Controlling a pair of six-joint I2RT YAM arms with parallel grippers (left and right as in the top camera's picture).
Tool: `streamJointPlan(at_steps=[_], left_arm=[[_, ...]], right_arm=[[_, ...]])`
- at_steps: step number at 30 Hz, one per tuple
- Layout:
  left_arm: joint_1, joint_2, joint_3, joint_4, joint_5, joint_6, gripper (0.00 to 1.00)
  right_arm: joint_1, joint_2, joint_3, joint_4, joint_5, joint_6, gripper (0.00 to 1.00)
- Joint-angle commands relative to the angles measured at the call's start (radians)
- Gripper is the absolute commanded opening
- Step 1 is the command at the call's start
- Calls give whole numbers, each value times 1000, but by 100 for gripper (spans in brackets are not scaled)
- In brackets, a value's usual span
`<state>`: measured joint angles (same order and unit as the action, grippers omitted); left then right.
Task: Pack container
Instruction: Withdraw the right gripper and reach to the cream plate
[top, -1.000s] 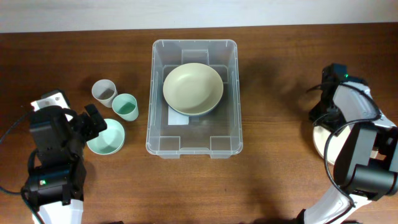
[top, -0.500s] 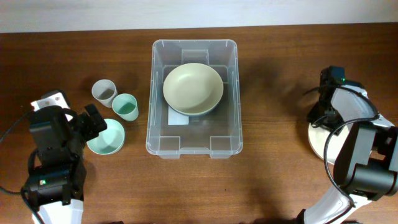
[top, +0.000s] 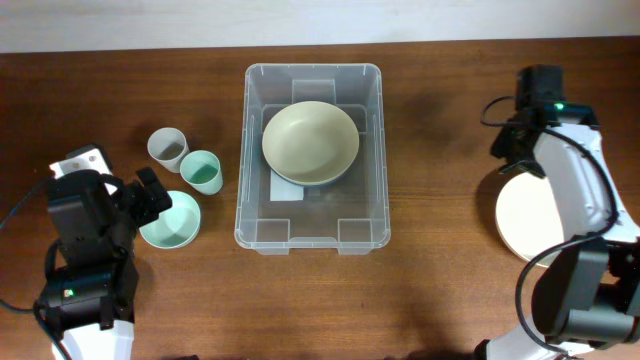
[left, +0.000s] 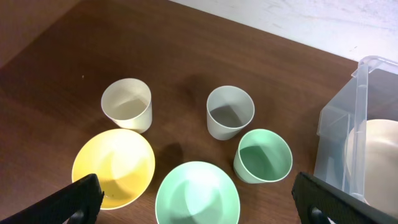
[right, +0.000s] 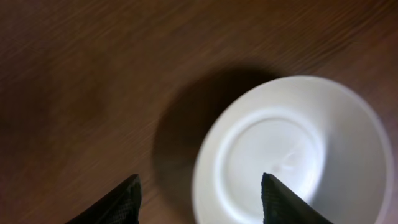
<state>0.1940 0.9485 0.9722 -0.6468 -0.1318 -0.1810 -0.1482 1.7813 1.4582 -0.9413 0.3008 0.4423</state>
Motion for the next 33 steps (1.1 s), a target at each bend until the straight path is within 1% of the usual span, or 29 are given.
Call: streamJointPlan(at_steps=[1,3,9,13,17,29,30,32,33], left_arm=[[5,1,16,3,-7,-12,99],[5,1,16,3,-7,-12,99],[5,1,16,3,-7,-12,99],[5,1,16,3,-7,-12,99],[5,1,16,3,-7,-12,99],[5,1,16,3,-7,-12,100],[5,1,16,3,-7,-12,99],[5,1,16,3,-7,-12,99],[5,1,16,3,-7,-12,99]], right_arm=[[24,41,-42,-5,-1,122,57],[22,65,-71,0,-1,155,57],[22,142,-123,30,53,169,57],[22,166,-127,44,83,171,57],[14,183,-127,57,130,203,57],[-49,229,-130,70,130,202,57],[-50,229,-130,70,130,202,56],[-50,229,-130,71,129,202,49],[-50,230,-130,71,129,202,44]])
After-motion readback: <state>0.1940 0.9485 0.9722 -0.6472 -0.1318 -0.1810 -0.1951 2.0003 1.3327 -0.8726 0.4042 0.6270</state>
